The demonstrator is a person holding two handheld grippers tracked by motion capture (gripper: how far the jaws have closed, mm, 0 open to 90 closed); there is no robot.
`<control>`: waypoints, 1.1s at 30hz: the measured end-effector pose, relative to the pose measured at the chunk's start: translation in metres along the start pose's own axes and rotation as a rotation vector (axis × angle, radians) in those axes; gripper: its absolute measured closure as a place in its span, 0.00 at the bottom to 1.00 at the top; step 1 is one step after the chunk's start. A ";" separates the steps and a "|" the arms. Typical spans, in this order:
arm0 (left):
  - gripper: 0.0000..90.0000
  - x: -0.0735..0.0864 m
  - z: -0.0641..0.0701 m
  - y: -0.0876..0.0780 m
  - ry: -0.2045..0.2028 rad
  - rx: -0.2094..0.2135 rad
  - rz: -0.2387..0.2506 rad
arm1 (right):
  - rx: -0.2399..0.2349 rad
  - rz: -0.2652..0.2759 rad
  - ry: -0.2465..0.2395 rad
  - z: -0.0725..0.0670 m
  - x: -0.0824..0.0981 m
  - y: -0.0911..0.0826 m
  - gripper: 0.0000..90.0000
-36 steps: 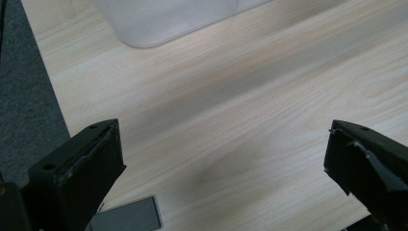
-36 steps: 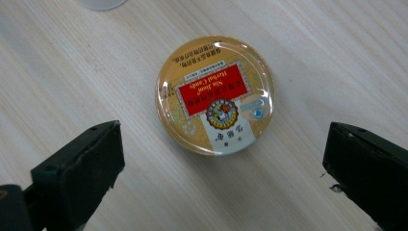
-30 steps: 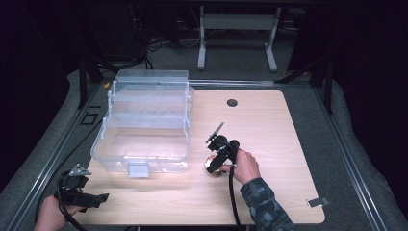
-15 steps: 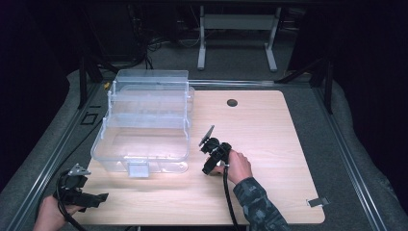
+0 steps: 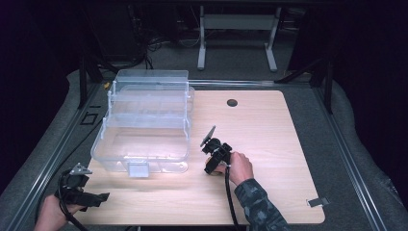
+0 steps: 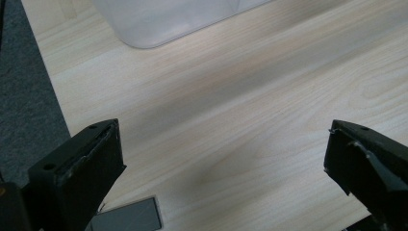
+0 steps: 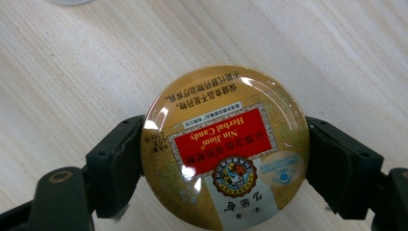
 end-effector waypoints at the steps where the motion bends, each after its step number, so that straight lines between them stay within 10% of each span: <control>1: 0.00 0.000 0.000 0.000 0.000 -0.001 0.003 | -0.001 0.003 0.001 0.000 0.000 -0.002 0.22; 14: 0.00 -0.003 0.000 -0.003 -0.002 -0.001 0.013 | 0.045 0.018 0.030 0.006 0.023 -0.045 0.22; 33: 0.00 -0.005 0.003 -0.001 0.013 0.007 0.010 | 0.110 -0.018 0.149 0.029 0.104 -0.083 0.22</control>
Point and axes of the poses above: each handheld gripper's, and its own axes: y roughly forward along the jaws, x roughly out of its underside, z roughly to its right, the point moved 6 cm from there along y, roughly forward along the jaws, and after that the axes turned 11 degrees about -y, right-handed, at the moved point
